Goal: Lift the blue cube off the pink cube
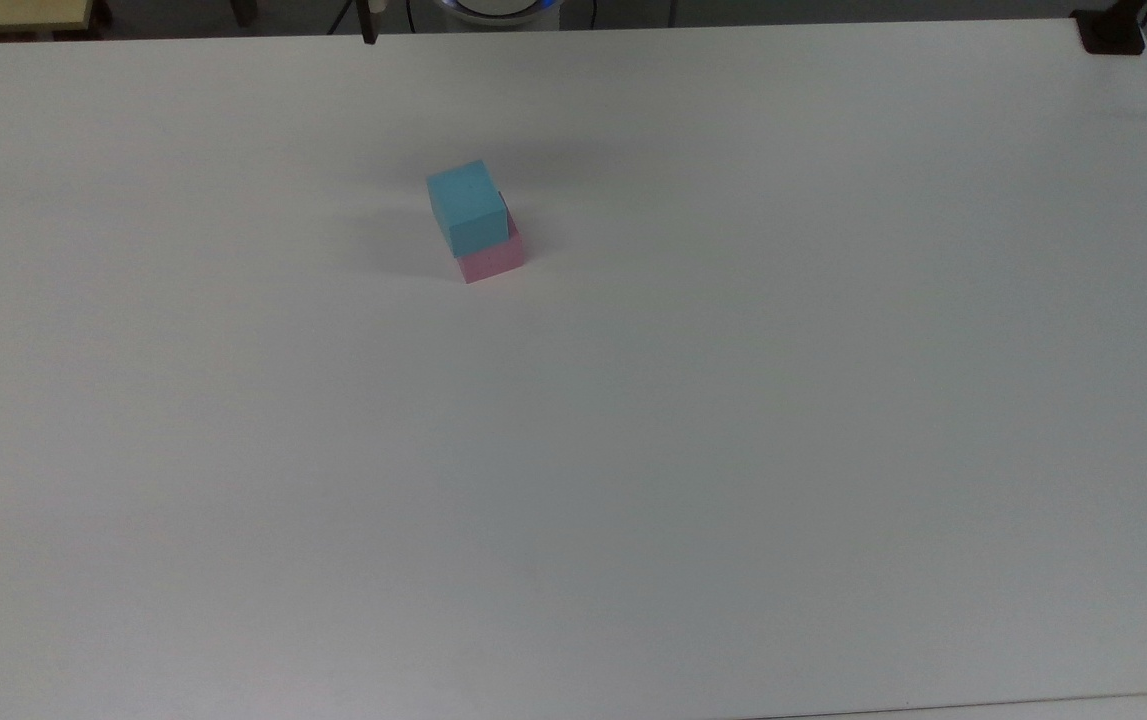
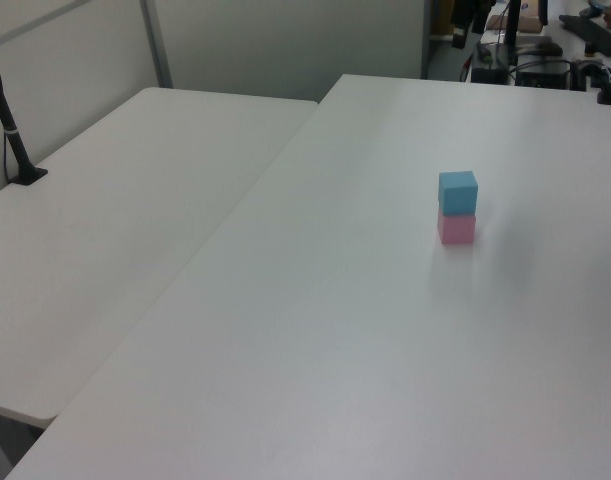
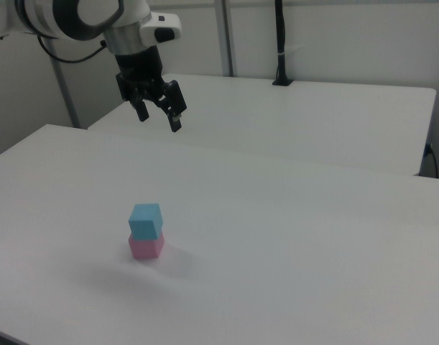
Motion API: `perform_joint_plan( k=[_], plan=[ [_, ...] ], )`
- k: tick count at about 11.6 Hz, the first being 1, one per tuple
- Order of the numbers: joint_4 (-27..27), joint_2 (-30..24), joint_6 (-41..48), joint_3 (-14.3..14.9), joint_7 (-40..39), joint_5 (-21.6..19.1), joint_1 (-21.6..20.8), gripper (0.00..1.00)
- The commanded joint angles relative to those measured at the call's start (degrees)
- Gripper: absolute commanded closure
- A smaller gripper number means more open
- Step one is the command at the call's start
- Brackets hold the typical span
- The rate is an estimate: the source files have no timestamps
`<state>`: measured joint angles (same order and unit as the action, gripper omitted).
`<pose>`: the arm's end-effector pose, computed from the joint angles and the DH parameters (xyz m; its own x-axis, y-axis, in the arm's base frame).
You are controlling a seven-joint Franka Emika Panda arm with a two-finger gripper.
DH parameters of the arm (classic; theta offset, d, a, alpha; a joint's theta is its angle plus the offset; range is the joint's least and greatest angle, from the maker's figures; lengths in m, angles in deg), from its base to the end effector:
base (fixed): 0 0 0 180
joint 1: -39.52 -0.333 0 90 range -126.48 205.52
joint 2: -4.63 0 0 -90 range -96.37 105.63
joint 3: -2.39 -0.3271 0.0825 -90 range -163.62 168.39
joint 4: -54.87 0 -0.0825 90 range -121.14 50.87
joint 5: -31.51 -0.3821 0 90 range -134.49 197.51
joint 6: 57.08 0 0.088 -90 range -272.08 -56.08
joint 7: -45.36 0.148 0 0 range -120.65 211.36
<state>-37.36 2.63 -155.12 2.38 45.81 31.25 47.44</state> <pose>0.5555 -0.0766 0.6091 0.9801 -0.1447 0.1358 -0.1453 -0.9894 -0.0056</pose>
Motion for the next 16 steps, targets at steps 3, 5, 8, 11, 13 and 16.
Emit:
perform_joint_plan(
  k=[3, 5, 8, 11, 13, 16],
  plan=[
    [0.91, 0.33, 1.18, 0.36, 1.13, -0.71, -0.80, 0.00],
    [0.91, 0.33, 1.18, 0.36, 1.13, -0.71, -0.72, 0.00],
    [0.91, 0.33, 1.18, 0.36, 1.13, -0.62, -0.72, 0.00],
    [0.82, 0.33, 1.27, 0.36, 1.04, -0.62, -0.72, 0.00],
    [0.38, 0.33, 1.18, 0.36, 0.00, -0.45, -0.72, 0.00],
    [-1.72, 0.59, 1.36, -0.35, -12.36, 1.04, -0.80, 0.00]
  ],
)
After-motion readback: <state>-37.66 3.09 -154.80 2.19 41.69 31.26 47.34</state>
